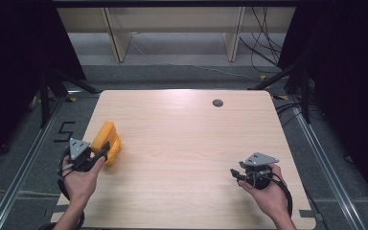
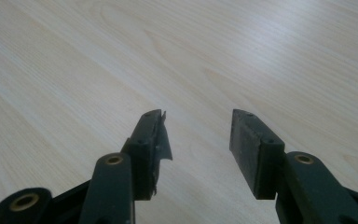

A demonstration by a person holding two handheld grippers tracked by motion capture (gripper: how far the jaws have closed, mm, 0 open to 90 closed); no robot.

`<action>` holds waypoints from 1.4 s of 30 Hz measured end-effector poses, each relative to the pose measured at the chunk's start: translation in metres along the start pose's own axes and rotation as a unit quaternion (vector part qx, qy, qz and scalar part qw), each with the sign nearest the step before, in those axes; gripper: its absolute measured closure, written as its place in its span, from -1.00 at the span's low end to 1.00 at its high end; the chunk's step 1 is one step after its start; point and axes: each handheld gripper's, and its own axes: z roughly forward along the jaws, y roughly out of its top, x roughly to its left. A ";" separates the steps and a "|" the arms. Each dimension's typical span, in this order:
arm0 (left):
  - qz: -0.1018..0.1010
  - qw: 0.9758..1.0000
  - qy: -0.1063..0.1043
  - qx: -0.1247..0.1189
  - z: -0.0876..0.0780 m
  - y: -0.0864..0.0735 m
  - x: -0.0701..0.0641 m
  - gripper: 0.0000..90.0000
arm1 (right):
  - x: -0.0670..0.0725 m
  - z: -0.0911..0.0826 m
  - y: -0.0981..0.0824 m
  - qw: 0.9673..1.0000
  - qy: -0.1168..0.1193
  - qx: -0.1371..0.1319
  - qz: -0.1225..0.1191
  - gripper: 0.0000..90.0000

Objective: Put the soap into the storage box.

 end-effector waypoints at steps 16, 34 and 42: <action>-0.009 1.000 0.030 -0.002 0.009 -0.006 0.009 0.34 | -0.002 -0.001 0.001 1.000 -0.003 -0.011 -0.008 0.21; -0.045 0.997 0.055 0.001 0.024 -0.012 0.011 0.34 | -0.001 0.001 0.000 1.000 -0.002 -0.007 -0.007 0.21; -0.035 0.998 0.059 0.003 0.030 -0.015 0.011 0.34 | 0.000 -0.001 0.000 1.000 -0.002 -0.001 0.003 0.21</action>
